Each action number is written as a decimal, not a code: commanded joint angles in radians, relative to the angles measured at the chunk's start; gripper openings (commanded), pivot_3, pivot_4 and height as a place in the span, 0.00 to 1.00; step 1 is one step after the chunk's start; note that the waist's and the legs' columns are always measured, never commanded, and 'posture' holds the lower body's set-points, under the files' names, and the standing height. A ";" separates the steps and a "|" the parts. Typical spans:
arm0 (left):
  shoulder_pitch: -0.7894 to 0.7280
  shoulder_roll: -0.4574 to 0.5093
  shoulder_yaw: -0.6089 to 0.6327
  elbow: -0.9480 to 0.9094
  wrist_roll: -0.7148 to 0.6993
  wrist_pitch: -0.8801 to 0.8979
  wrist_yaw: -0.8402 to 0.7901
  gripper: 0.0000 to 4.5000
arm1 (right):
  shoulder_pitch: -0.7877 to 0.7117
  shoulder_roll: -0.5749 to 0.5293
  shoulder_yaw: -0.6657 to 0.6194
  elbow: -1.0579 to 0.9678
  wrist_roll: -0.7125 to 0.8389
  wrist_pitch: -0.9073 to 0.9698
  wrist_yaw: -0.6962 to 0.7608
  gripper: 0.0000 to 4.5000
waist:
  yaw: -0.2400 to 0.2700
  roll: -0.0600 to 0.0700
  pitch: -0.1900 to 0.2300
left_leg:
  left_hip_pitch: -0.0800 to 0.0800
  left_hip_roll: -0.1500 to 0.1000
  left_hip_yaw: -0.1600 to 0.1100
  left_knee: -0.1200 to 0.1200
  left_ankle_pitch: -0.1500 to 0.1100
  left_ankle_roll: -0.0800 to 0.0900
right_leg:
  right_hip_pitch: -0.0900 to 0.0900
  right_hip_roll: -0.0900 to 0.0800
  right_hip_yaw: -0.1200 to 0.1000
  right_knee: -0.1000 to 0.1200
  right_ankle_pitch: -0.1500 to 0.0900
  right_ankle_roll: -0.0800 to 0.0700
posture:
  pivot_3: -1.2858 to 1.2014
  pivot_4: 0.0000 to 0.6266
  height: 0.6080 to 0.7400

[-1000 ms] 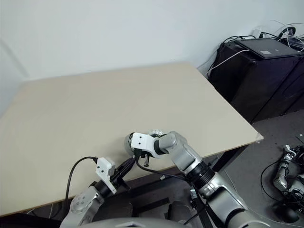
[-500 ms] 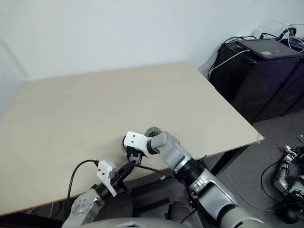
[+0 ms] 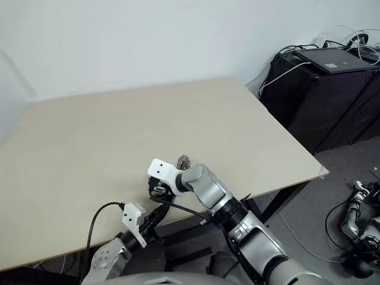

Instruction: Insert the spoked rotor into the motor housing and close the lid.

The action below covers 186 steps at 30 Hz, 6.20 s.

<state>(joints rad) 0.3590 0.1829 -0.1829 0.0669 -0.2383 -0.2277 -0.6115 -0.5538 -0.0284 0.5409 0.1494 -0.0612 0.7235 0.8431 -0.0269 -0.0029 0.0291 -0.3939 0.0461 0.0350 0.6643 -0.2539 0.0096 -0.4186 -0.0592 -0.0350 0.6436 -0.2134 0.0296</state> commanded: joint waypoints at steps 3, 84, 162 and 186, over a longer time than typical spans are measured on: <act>-0.006 -0.002 -0.006 -0.040 -0.001 -0.006 -0.005 0.00 | -0.001 0.109 -0.169 -0.134 0.179 0.098 -0.044 0.72 | 0.000 0.000 0.000 | 0.000 0.000 0.000 0.000 0.000 0.000 | -0.001 0.000 0.000 0.000 0.000 0.000 | 0.52 0.00 1.00; 0.025 0.042 0.067 -0.023 0.068 -0.124 0.086 0.00 | 0.108 0.095 -0.169 0.309 0.083 -0.405 -0.303 0.00 | -0.009 0.001 0.000 | 0.000 0.001 0.001 -0.002 0.000 0.000 | -0.001 0.000 0.000 0.000 -0.001 0.000 | 0.52 0.00 1.00; 0.058 0.031 0.053 -0.111 0.074 -0.071 0.137 0.00 | 0.008 0.071 -0.185 0.396 0.038 -0.442 -0.186 0.72 | -0.010 0.004 -0.003 | 0.000 0.000 0.001 -0.002 0.000 0.000 | 0.002 0.000 0.000 0.000 -0.001 0.000 | 0.52 0.00 1.00; 0.067 0.035 0.051 -0.116 0.072 -0.062 0.127 0.00 | 0.014 0.054 -0.143 0.386 -0.009 -0.384 -0.171 0.72 | -0.010 0.004 -0.004 | 0.002 0.000 0.001 -0.002 0.000 0.000 | 0.002 0.000 0.000 0.000 -0.001 0.000 | 0.52 0.00 1.00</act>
<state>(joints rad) 0.4301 0.2193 -0.1277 -0.0028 -0.1605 -0.2876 -0.4809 -0.5359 0.0230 0.4018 0.5430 -0.0717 0.3289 0.6746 -0.0364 0.0011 0.0256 -0.3919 0.0464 0.0355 0.6618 -0.2542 0.0092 -0.4170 -0.0593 -0.0348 0.6434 -0.2145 0.0294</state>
